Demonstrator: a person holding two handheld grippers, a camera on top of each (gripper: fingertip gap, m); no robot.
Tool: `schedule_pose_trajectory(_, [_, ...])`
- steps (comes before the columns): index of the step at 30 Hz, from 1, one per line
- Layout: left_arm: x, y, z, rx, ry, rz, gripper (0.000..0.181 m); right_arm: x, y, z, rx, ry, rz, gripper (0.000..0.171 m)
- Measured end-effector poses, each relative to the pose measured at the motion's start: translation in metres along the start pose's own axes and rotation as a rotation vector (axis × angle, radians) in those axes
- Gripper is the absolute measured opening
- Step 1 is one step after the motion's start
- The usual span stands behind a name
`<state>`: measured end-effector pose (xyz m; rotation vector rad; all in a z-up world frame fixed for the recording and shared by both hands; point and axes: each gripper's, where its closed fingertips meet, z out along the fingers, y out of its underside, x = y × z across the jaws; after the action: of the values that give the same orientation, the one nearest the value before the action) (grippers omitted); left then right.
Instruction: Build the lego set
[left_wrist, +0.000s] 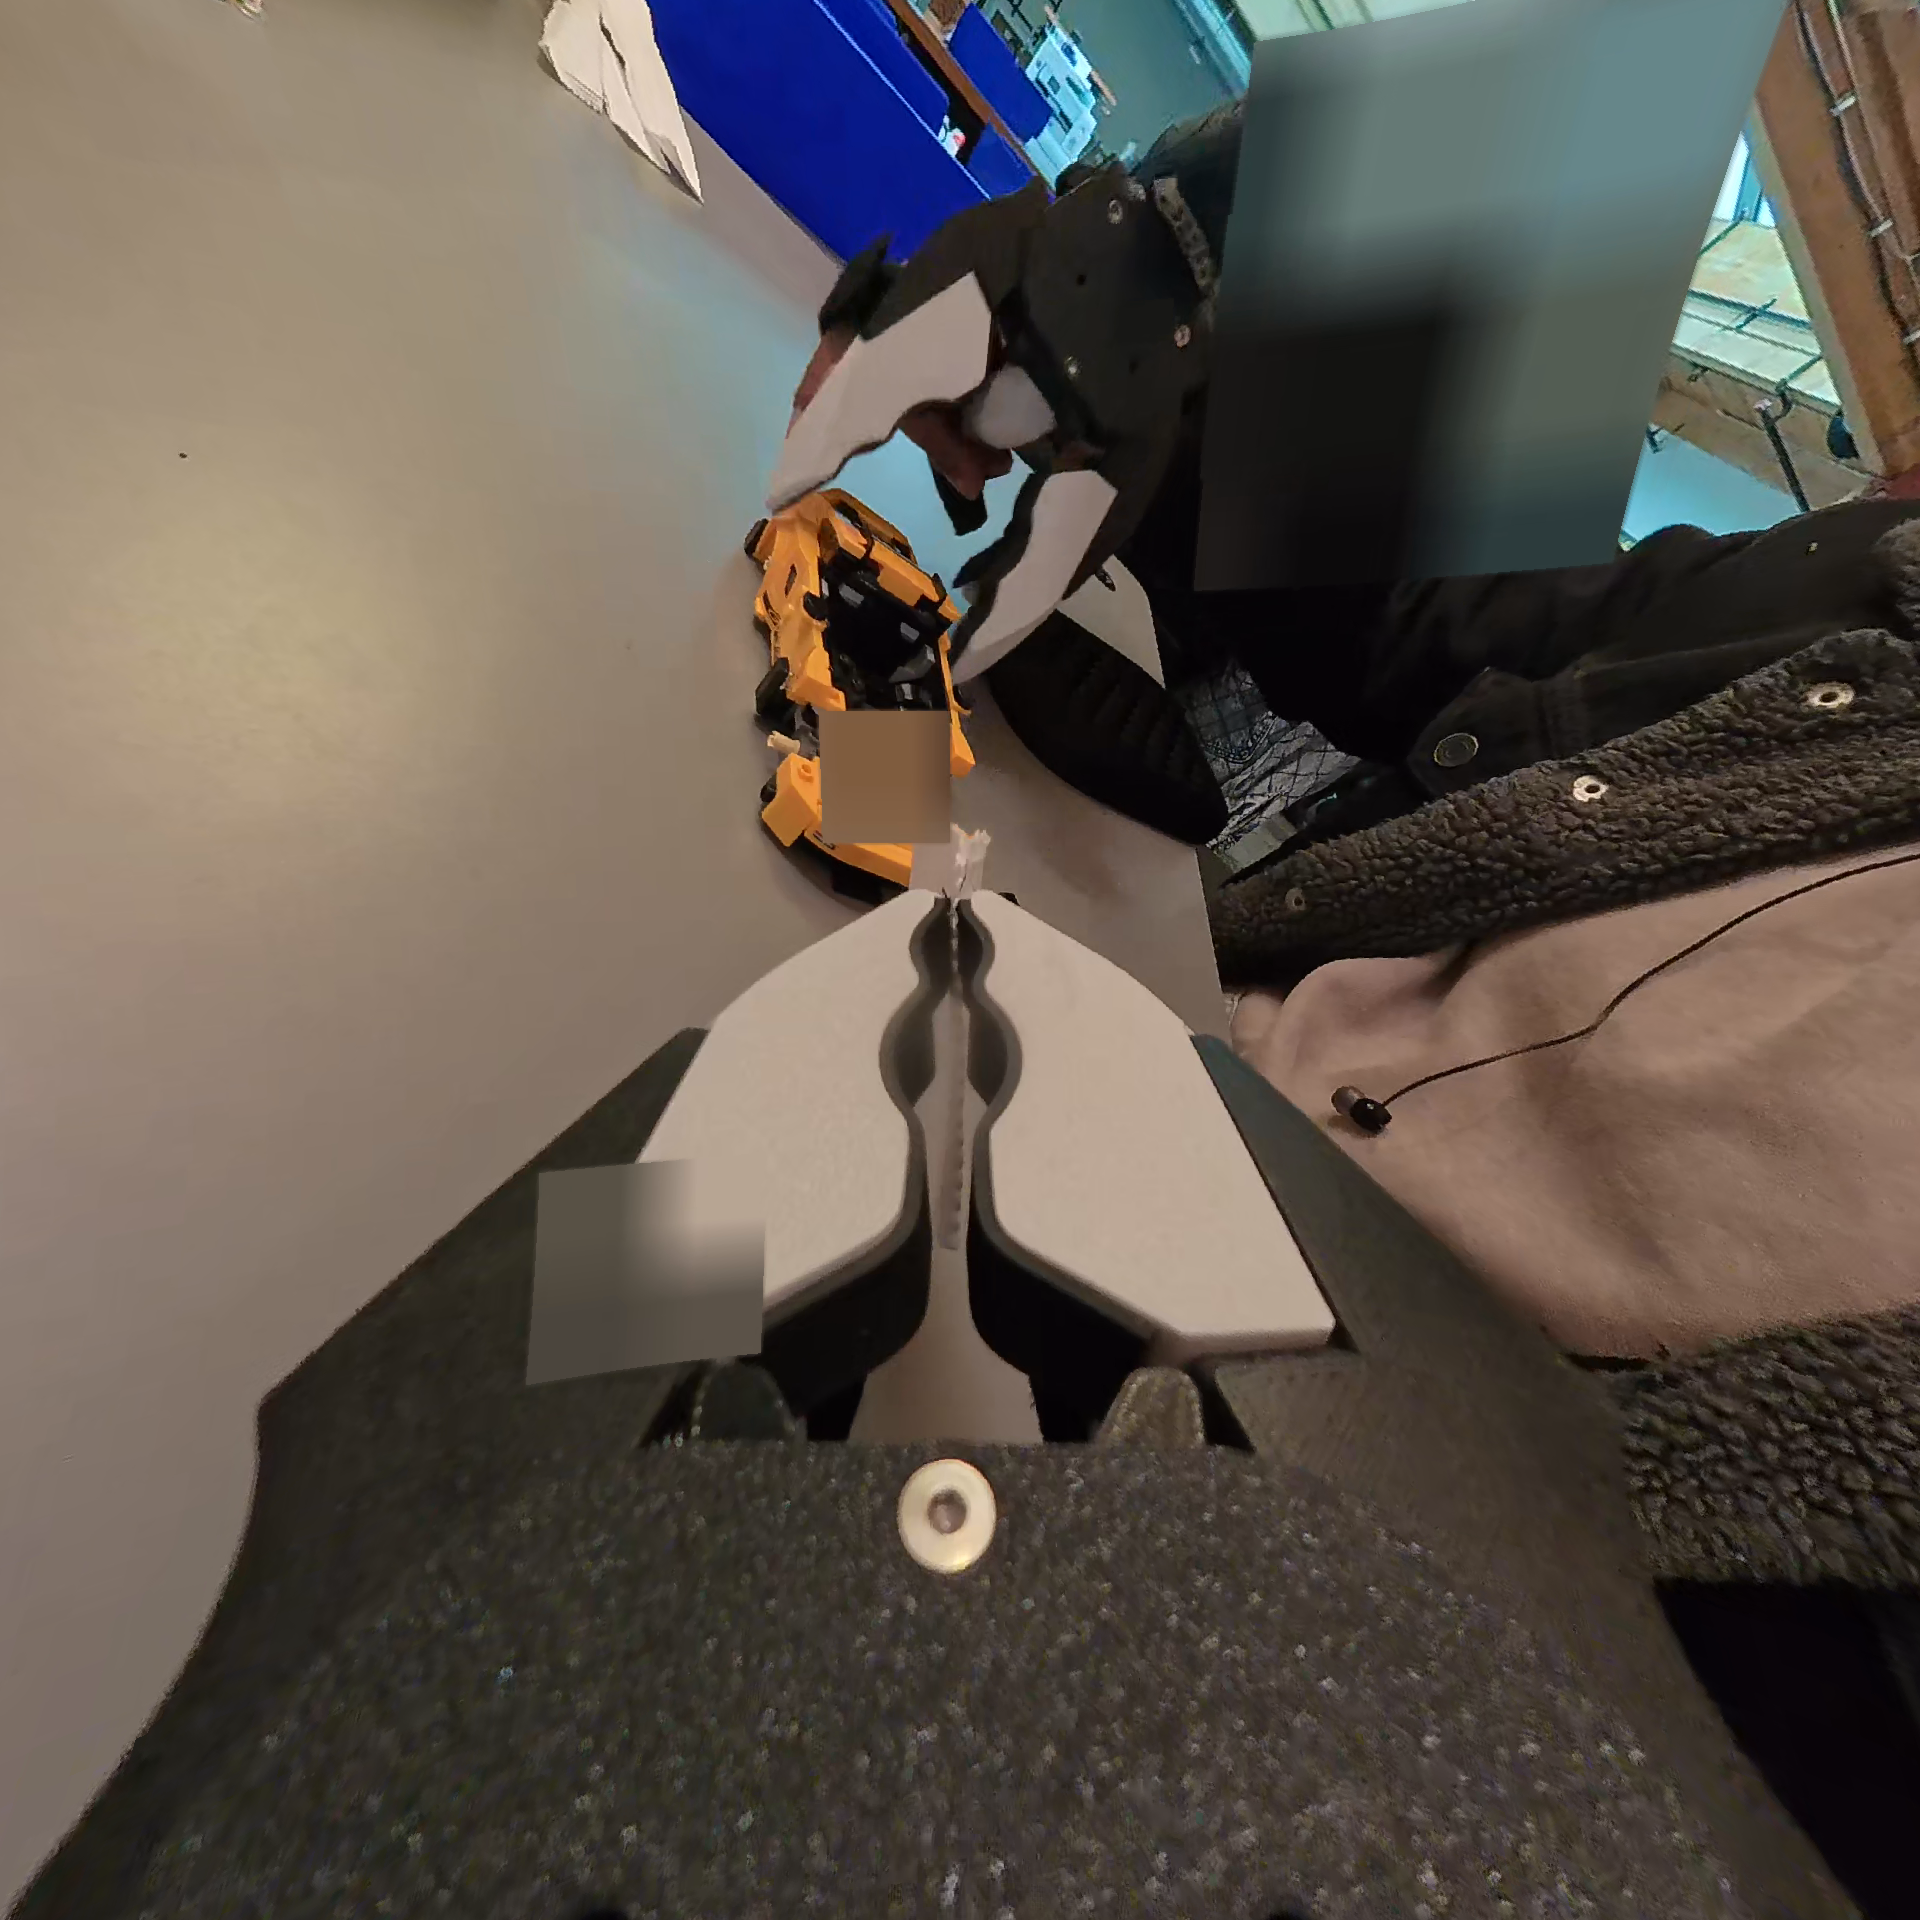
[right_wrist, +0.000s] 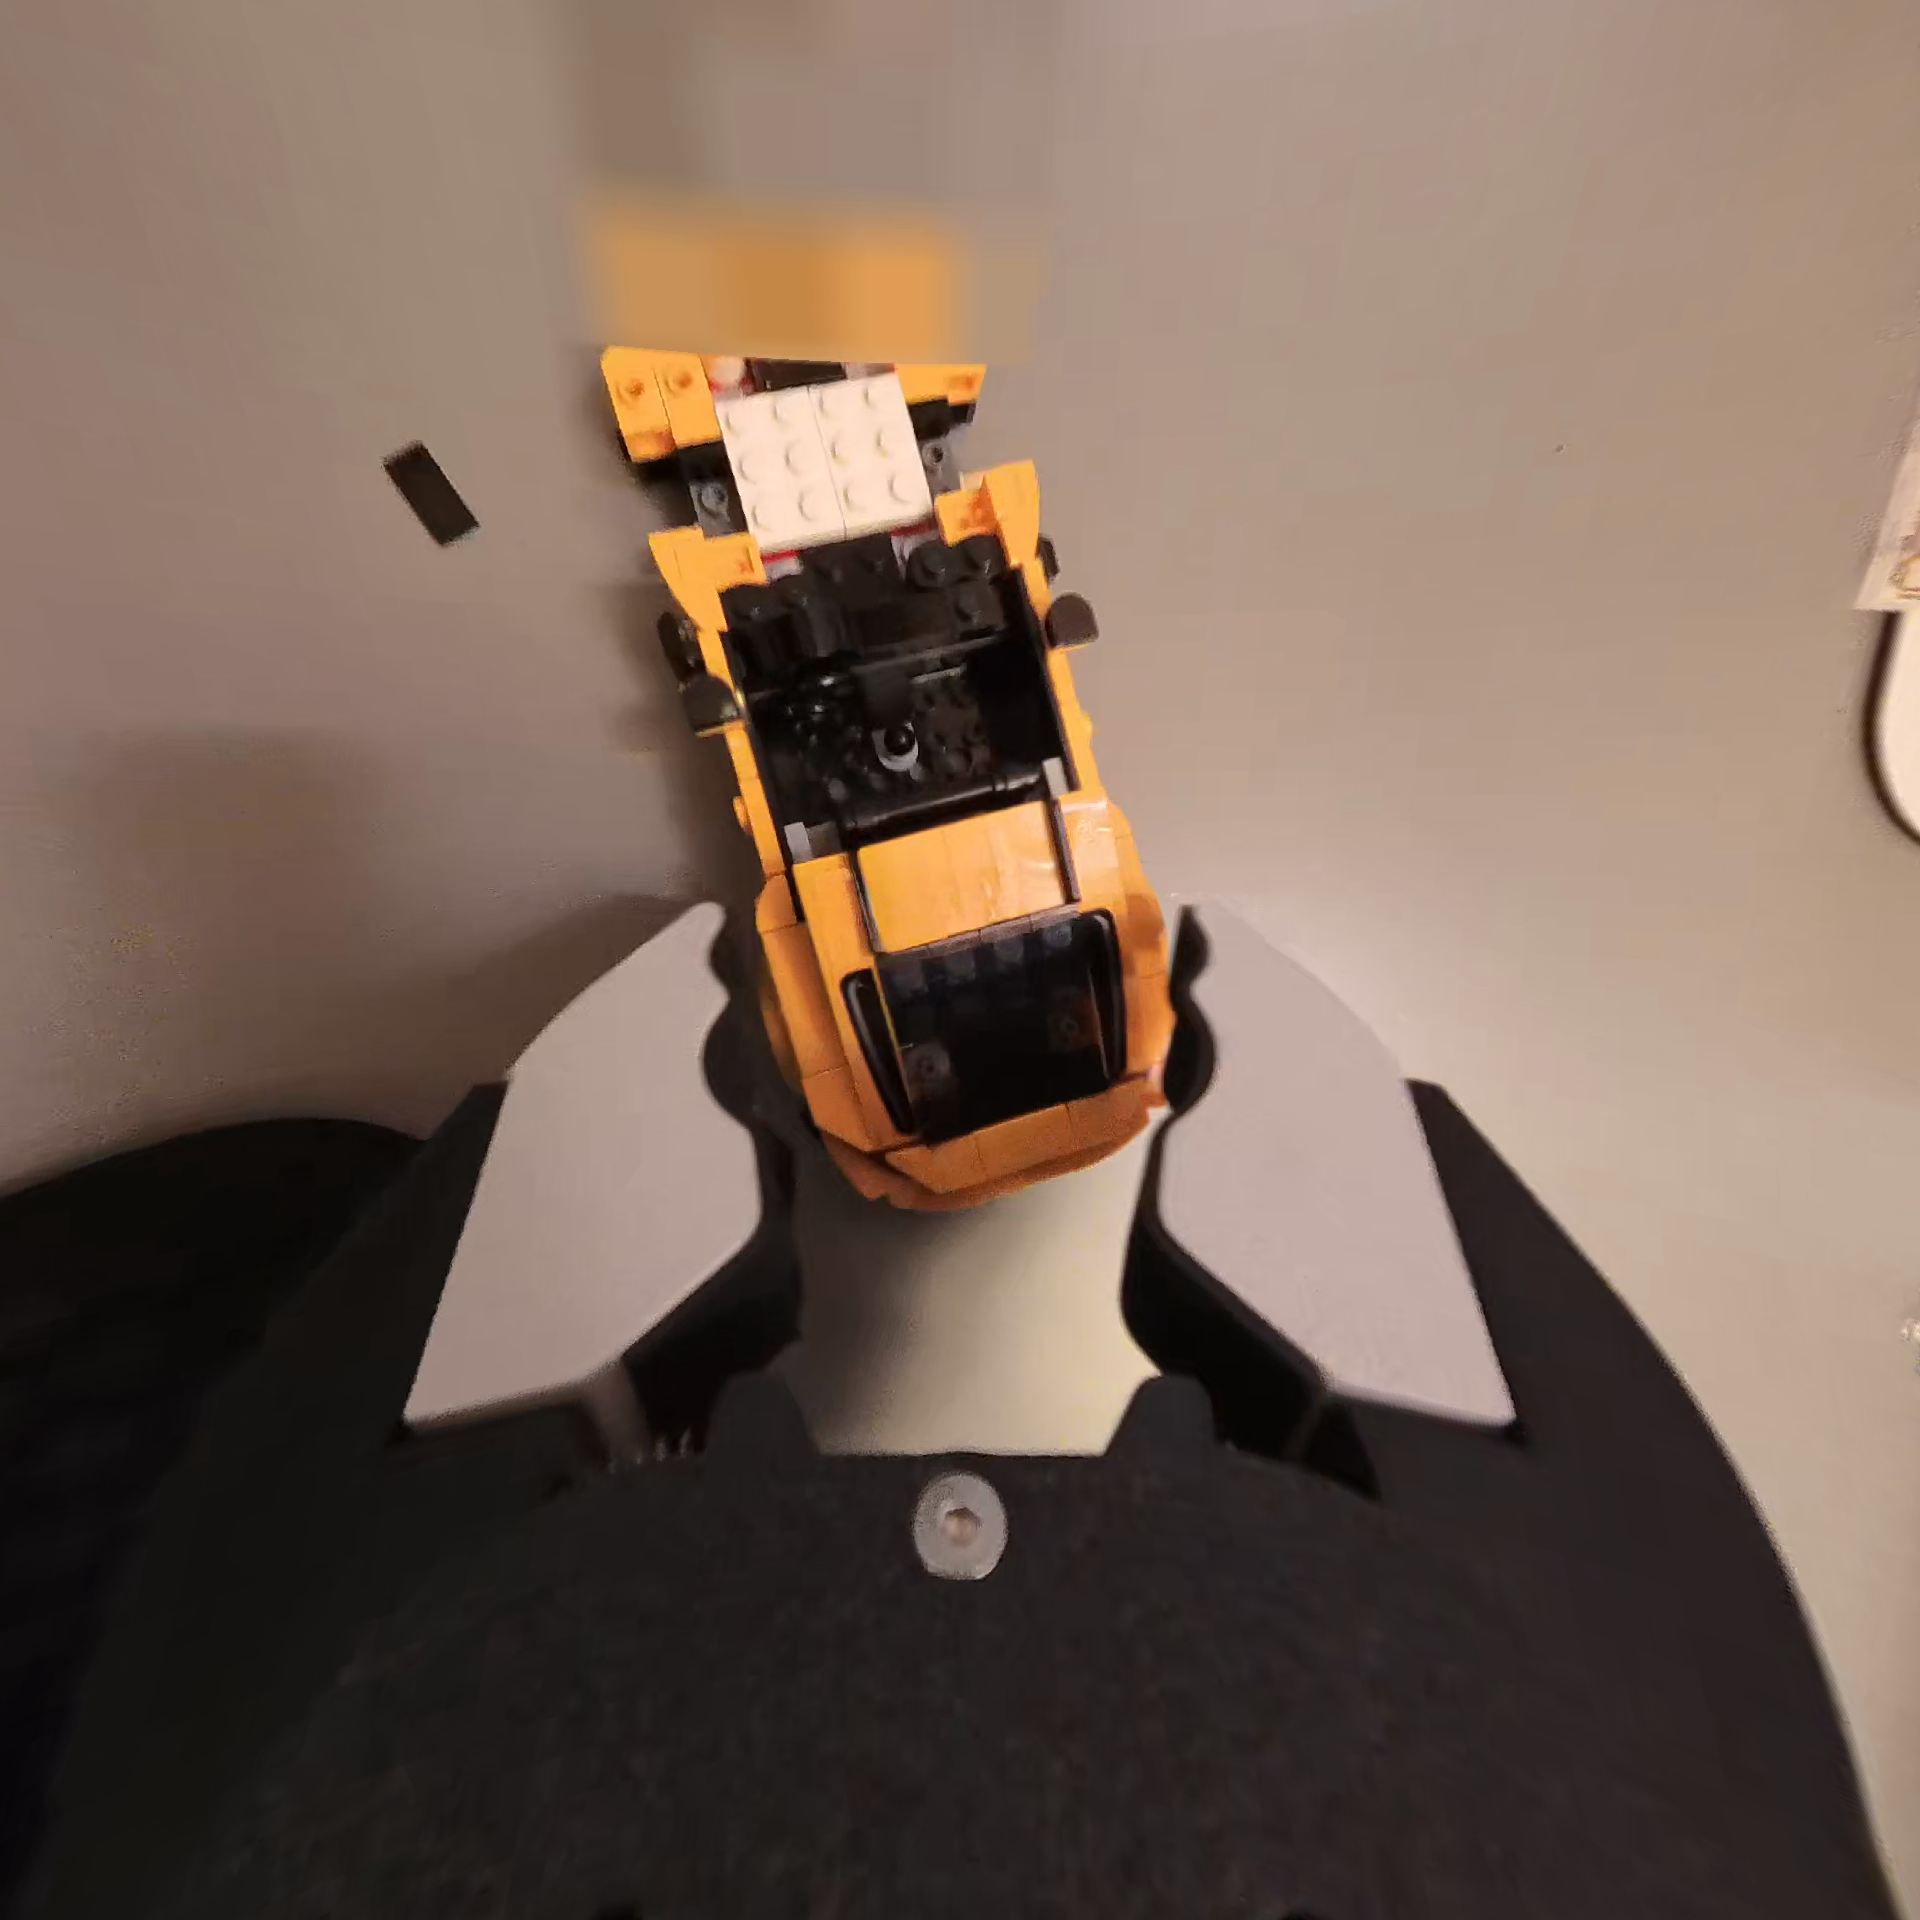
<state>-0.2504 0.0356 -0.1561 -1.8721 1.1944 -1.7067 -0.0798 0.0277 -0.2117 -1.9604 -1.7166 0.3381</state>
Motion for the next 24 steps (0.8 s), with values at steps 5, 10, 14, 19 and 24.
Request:
schedule_pose_trajectory(5, [0.002,0.000,0.000,0.001,0.009,0.003,0.000,0.009,0.010,-0.003,-0.039,0.013,-0.039,0.073])
schedule_pose_trajectory(10, [0.003,0.000,-0.001,0.002,0.014,0.008,0.000,0.021,0.027,-0.012,-0.081,0.031,0.011,0.074])
schedule_pose_trajectory(14, [0.002,-0.001,-0.001,0.007,0.009,0.009,0.000,0.013,-0.004,-0.037,0.004,0.090,-0.014,0.076])
schedule_pose_trajectory(19, [0.004,-0.001,-0.001,0.002,0.012,0.016,0.000,-0.061,-0.056,-0.021,0.051,-0.054,-0.181,0.049])
schedule_pose_trajectory(24, [0.013,0.001,0.000,-0.011,0.018,0.065,0.000,-0.092,-0.062,0.027,-0.062,-0.184,-0.259,0.033])
